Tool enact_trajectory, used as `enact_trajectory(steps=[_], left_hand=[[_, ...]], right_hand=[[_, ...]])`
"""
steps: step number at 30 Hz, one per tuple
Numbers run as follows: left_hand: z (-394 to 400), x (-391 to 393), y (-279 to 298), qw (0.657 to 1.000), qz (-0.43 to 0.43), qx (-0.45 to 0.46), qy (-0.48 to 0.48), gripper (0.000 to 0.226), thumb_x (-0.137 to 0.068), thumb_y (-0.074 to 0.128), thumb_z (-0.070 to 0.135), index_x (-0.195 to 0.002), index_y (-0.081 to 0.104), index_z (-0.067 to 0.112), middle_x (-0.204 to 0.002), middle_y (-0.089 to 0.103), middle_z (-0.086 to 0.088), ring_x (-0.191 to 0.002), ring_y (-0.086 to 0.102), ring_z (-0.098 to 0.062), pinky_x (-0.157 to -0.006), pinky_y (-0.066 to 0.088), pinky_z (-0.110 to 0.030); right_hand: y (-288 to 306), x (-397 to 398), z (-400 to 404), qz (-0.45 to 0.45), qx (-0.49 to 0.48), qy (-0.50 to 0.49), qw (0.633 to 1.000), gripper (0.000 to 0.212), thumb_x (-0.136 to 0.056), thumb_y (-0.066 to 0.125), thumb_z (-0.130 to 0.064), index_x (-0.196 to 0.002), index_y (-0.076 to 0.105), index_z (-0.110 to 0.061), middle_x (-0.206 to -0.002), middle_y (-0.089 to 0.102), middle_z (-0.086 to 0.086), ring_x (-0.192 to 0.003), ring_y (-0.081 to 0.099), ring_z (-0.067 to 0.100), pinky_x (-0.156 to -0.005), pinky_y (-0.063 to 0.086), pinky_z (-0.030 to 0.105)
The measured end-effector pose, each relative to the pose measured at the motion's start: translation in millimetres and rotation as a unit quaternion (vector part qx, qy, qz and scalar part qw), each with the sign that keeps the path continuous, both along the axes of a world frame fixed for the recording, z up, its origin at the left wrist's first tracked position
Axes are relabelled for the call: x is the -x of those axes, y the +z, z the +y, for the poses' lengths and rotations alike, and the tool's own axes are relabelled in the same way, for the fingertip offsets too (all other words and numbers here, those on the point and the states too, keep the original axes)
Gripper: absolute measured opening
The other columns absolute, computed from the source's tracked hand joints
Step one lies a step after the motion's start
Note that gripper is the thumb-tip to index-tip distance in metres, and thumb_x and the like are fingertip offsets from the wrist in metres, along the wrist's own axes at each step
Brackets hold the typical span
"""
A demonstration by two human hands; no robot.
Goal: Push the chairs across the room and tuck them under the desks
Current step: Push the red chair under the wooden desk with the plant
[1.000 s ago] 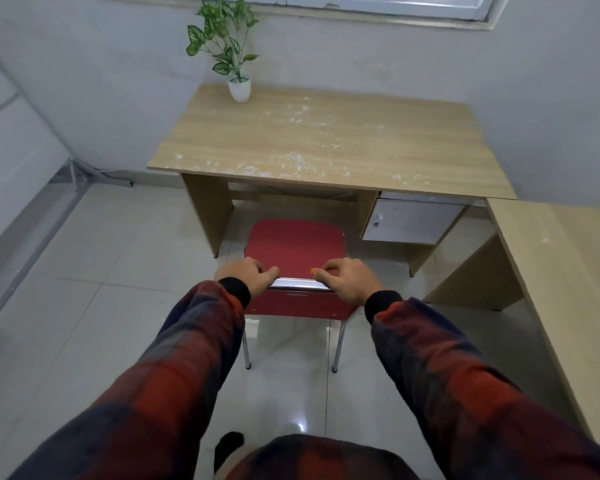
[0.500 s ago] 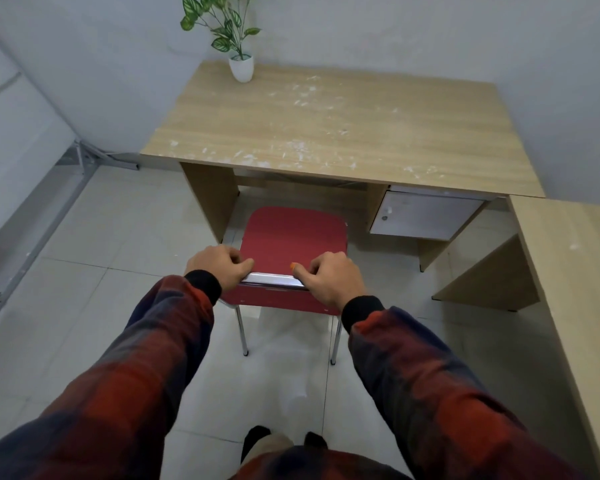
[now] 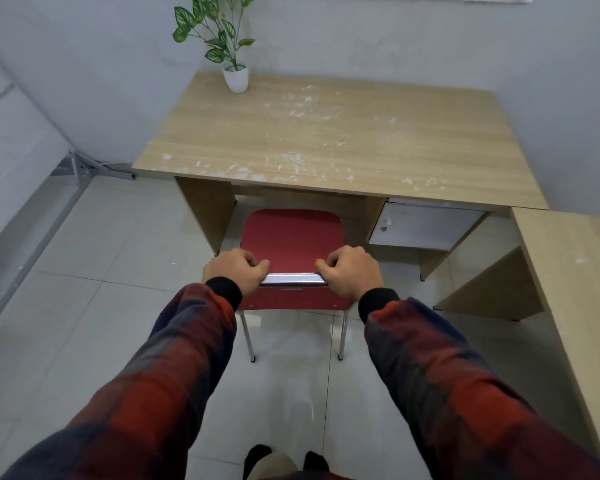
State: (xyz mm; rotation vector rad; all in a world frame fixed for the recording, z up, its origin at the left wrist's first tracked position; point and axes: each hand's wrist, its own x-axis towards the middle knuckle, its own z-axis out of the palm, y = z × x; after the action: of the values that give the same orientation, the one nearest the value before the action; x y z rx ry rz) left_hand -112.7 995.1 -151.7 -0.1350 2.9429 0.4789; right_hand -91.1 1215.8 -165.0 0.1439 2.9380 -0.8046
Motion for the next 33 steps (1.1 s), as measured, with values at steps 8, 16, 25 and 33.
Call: enact_trajectory(steps=[8,16,25,33], left_hand=[[-35,32,-6,1.000,0.007,-0.021,-0.009,0.035,-0.081,0.056,0.048,-0.062,0.063,0.019,-0.061,0.059,0.006,-0.064,0.057,-0.022,-0.059,0.038,-0.026],[-16,53,-1,0.999,0.010,-0.003,0.036,0.037,-0.082,0.054,0.049,-0.065,0.064,0.019,-0.060,0.055,0.007,-0.064,0.054,-0.021,-0.061,0.038,-0.027],[12,56,-5,0.999,0.023,-0.011,0.042,0.038,-0.081,0.051,0.053,-0.067,0.064,0.021,-0.065,0.058,0.006,-0.068,0.055,-0.023,-0.065,0.040,-0.028],[-7,74,-2,0.999,0.034,-0.030,0.021,0.035,-0.081,0.054,0.046,-0.063,0.063,0.018,-0.057,0.054,0.007,-0.063,0.054,-0.022,-0.062,0.039,-0.027]], right_hand=[[0,19,-39,-0.009,-0.011,-0.043,0.999,0.049,-0.081,0.047,-0.054,-0.067,0.069,-0.012,-0.065,0.065,0.001,-0.064,0.061,0.025,-0.066,0.054,0.033],[1,52,-22,0.000,0.011,0.000,1.000,0.046,-0.079,0.050,-0.052,-0.049,0.053,-0.017,-0.053,0.055,-0.002,-0.058,0.057,0.024,-0.060,0.049,0.031],[-4,63,11,0.016,0.032,-0.013,0.999,0.042,-0.082,0.056,-0.043,-0.047,0.052,-0.021,-0.047,0.050,-0.008,-0.051,0.048,0.015,-0.056,0.034,0.026],[1,75,-16,-0.009,-0.009,-0.080,0.997,0.044,-0.081,0.051,-0.053,-0.060,0.067,-0.018,-0.064,0.066,-0.003,-0.066,0.061,0.022,-0.064,0.049,0.030]])
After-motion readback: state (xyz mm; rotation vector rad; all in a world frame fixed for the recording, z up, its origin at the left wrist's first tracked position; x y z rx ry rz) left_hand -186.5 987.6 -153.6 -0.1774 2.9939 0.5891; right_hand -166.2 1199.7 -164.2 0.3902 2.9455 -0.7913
